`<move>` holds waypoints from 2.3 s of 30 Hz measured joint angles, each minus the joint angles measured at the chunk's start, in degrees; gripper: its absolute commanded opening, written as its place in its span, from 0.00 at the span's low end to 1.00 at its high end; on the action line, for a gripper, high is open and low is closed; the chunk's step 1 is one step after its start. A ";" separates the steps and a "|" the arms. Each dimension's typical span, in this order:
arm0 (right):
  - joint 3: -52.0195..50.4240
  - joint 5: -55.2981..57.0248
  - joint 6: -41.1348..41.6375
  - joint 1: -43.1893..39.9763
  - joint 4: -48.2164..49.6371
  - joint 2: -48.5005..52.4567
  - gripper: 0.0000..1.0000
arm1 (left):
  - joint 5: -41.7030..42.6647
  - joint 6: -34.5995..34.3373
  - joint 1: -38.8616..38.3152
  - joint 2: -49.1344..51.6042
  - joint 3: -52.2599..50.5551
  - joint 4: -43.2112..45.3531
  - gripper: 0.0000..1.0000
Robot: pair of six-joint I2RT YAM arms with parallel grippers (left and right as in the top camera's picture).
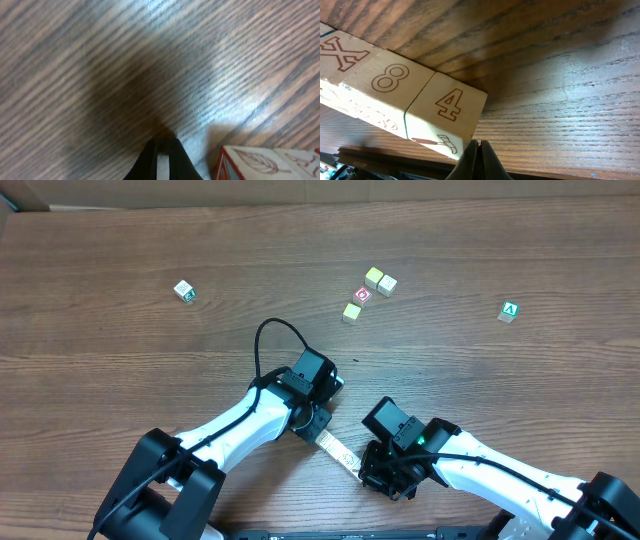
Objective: Flip 4 blocks
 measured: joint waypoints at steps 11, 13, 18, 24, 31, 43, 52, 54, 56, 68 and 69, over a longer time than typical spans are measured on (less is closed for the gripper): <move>0.00 -0.02 0.00 0.00 0.20 0.00 0.04 | 2.75 -1.22 0.13 -0.04 0.15 -2.40 0.04; 0.00 0.00 0.00 0.00 0.33 0.00 0.04 | 3.65 -1.20 0.35 -0.04 0.13 -2.51 0.04; 0.00 -0.02 0.02 0.00 0.37 0.00 0.04 | 6.78 -0.70 0.37 -0.04 -0.11 -2.71 0.04; 0.00 0.00 0.02 0.00 0.44 0.00 0.04 | 8.50 -0.57 0.37 -0.02 -0.24 -2.80 0.04; 0.00 -0.02 0.00 0.00 0.48 0.00 0.04 | 8.50 -0.57 0.37 -0.02 -0.28 -2.58 0.04; 0.00 -0.13 0.92 0.00 0.70 0.00 0.04 | 8.37 -0.57 0.26 -0.04 -0.39 -2.01 0.04; 0.00 -0.39 1.31 0.00 0.81 0.00 0.04 | 4.94 -0.52 -2.21 -0.22 -0.39 -1.36 0.04; 0.00 -0.44 1.36 0.00 0.79 0.00 0.04 | 4.59 -0.52 -2.38 -0.24 -0.39 -1.36 0.04; 0.00 -0.50 1.29 0.11 0.83 0.00 0.04 | 4.52 -0.52 -2.43 -0.26 -0.39 -1.36 0.04; -0.28 -0.63 2.84 2.56 2.14 0.00 0.04 | 4.35 -0.52 -2.43 -0.26 -0.39 -1.29 0.04; -0.28 -0.61 2.93 2.56 2.14 0.00 0.04 | 4.35 -0.52 -2.43 -0.26 -0.42 -1.27 0.04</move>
